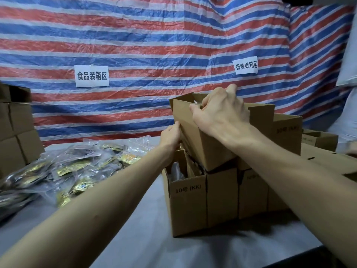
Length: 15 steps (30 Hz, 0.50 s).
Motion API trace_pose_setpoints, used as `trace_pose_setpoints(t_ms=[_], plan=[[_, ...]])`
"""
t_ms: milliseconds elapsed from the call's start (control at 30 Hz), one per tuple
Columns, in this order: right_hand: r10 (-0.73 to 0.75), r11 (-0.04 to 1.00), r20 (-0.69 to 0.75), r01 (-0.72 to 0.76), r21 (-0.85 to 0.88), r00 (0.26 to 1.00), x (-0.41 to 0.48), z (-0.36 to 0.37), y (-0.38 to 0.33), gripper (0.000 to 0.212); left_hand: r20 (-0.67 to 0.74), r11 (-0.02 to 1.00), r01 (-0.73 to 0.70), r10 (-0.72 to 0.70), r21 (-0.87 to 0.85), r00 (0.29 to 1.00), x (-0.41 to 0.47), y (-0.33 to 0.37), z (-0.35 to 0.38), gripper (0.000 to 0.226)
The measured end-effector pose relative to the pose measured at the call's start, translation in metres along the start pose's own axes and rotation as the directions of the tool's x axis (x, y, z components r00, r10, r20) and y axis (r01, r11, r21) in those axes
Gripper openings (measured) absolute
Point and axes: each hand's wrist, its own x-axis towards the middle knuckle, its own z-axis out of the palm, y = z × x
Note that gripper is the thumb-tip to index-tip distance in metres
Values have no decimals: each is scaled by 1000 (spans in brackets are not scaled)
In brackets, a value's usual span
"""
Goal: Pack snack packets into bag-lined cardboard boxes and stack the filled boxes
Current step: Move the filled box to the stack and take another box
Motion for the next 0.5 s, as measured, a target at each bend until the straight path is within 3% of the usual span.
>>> trace_pose_setpoints(t_ms=[200,500], plan=[[59,996,61,-54,-77,996,0,8,4,52,-6,953,-6,8,303,1000,1,-10,10,62],[33,995,84,-25,-96,996,-5,8,13,63,68,963,-42,25,265,997,-4,-3,20,57]])
